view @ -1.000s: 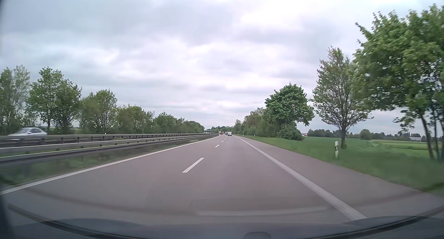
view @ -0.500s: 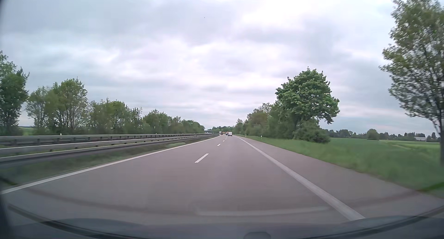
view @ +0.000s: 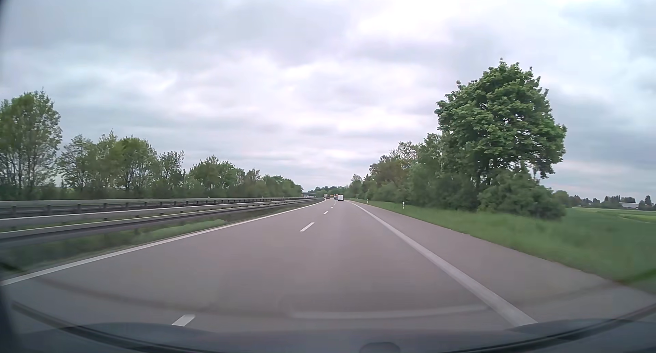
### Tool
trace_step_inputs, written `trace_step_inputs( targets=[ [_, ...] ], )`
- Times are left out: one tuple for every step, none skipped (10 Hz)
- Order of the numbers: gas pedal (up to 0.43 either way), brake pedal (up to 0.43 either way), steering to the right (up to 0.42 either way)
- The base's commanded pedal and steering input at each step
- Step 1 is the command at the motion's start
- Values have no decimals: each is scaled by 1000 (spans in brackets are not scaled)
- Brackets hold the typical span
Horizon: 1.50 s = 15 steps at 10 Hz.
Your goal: Follow the waypoints while adhering to traffic rules and regulations
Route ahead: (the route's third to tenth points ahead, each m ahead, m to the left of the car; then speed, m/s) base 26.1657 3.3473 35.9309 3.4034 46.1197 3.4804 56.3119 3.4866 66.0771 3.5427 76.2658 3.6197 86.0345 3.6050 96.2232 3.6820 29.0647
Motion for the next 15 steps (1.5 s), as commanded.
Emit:
trace_step_inputs(
  targets=[
    [118,0,0],
    [118,0,0],
    [118,0,0],
    [118,0,0],
    [118,0,0],
    [118,0,1],
    [110,0,1],
    [110,0,0],
    [110,0,0],
    [110,0,0],
    [110,0,-1],
    [110,0,-1],
    [110,0,-1],
    [110,0,-2],
    [110,0,-2]
  ],
)
